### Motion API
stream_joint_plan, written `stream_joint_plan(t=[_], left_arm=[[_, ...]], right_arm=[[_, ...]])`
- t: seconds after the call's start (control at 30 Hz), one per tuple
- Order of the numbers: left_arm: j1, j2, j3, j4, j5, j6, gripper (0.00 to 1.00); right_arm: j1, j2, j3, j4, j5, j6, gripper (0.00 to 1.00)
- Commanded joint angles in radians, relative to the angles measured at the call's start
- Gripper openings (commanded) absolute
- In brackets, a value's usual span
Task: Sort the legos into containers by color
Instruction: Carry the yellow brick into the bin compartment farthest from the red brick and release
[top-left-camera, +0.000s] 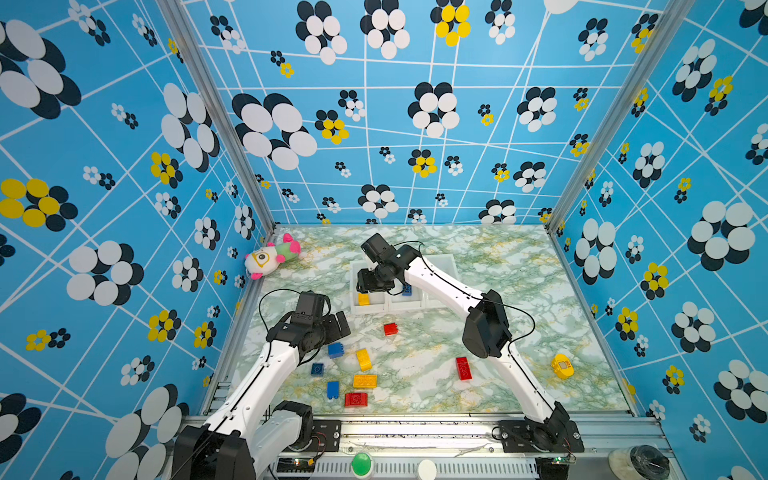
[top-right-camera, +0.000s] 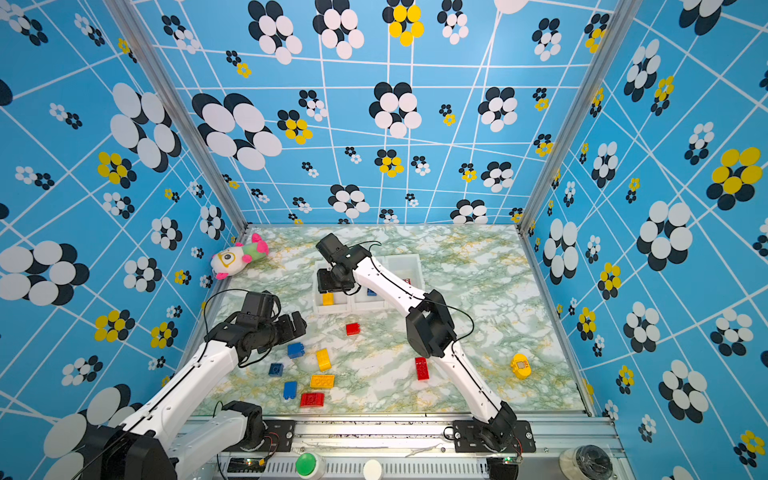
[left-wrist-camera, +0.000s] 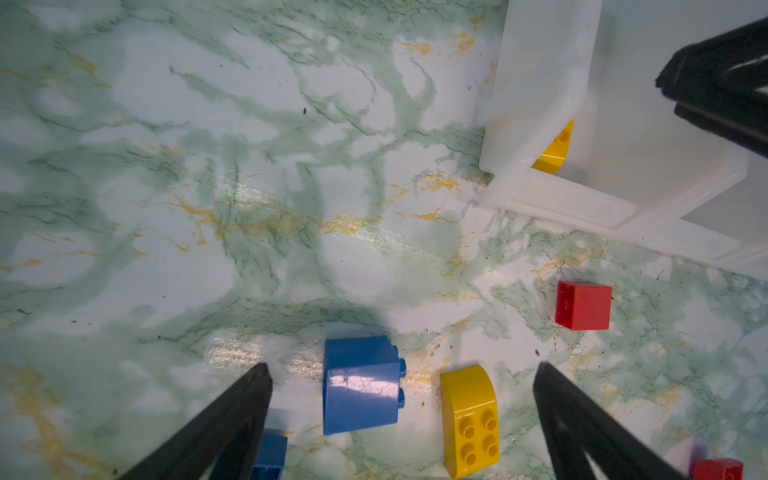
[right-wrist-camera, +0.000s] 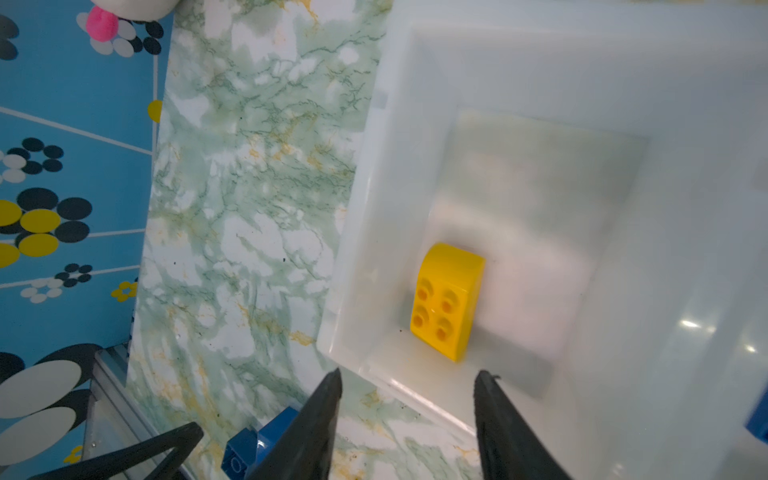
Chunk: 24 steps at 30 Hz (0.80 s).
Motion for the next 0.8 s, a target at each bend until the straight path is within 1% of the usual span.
stream_joint_plan(t=[0.0,0.23,0.43,0.6,0.77], left_arm=[[-0.018,0.018,0.031,-0.034,-0.034,0.001,1.0],[-0.08,0.055,0.082,-0.094,-0.1,0.014,0.98],[-0.123,0.075,0.117,-0.166,-0.162,0.013,0.96],[-0.16,0.105,0.142,-0.23,-0.21,0.003,0.91],[-0.188,0.143,0.152,-0.255,-0.231,-0.016,0.84]], right_arm=[[0.001,0.009,0.027,-0.041,0.007,-0.013,0.59],[0.002,-0.04,0.023,-0.042,0.002,-0.017,0.61],[0.002,-0.144,-0.025,-0.056,0.007,-0.039,0.69],[0.003,-0.263,-0.144,-0.062,0.026,-0.057,0.76],[0.002,-0.419,-0.354,-0.015,0.042,-0.043,0.82]])
